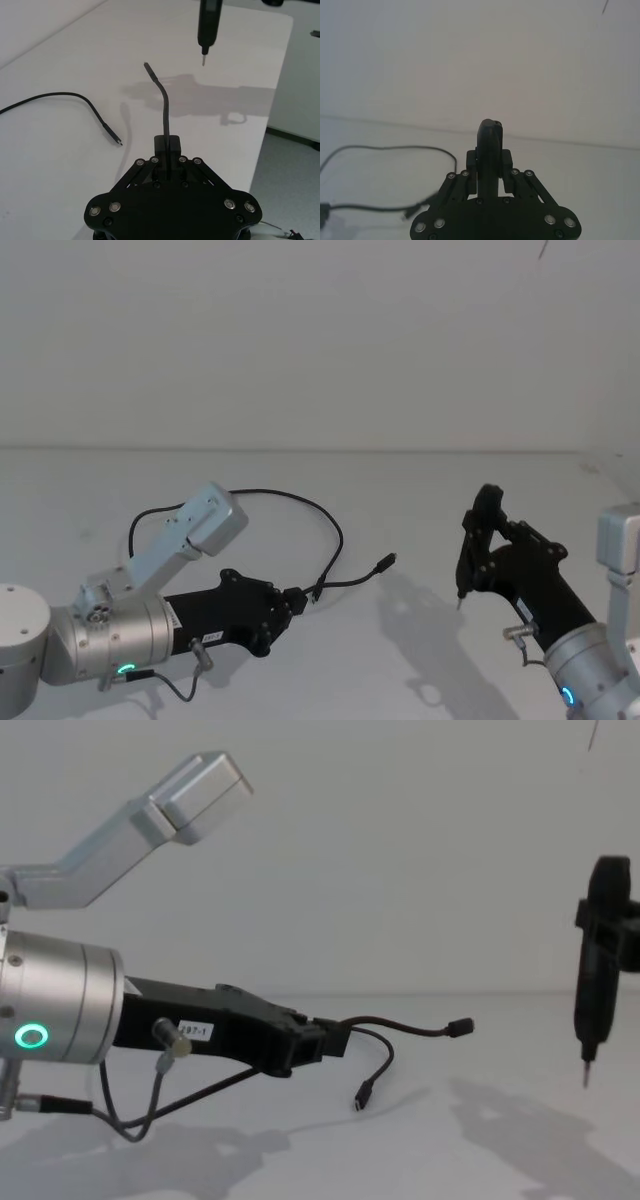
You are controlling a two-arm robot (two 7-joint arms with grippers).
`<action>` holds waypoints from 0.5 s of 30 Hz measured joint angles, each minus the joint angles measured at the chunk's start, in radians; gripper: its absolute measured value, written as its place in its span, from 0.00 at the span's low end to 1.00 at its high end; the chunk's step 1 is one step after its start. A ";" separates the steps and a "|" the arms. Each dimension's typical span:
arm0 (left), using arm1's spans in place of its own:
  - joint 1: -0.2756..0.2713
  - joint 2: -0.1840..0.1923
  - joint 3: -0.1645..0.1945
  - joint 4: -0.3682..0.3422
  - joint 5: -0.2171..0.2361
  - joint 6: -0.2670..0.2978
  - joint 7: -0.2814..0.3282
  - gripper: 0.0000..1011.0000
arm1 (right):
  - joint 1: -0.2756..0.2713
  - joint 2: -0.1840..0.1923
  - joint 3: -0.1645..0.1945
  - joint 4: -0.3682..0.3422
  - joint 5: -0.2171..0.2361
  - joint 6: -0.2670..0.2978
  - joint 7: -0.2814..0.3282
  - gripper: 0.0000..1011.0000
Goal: Pick up the data cable with the one hand.
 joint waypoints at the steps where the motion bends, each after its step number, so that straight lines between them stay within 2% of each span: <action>1: 0.000 0.000 0.000 0.000 0.000 0.000 0.000 0.04 | 0.001 -0.007 0.000 -0.008 0.008 0.000 0.002 0.28; 7: 0.009 0.014 -0.002 -0.021 -0.005 0.007 -0.003 0.04 | 0.010 -0.042 -0.007 -0.038 0.036 0.005 0.008 0.28; 15: 0.015 0.023 -0.003 -0.033 -0.008 0.012 -0.005 0.04 | 0.019 -0.082 -0.028 -0.050 0.047 0.010 0.008 0.28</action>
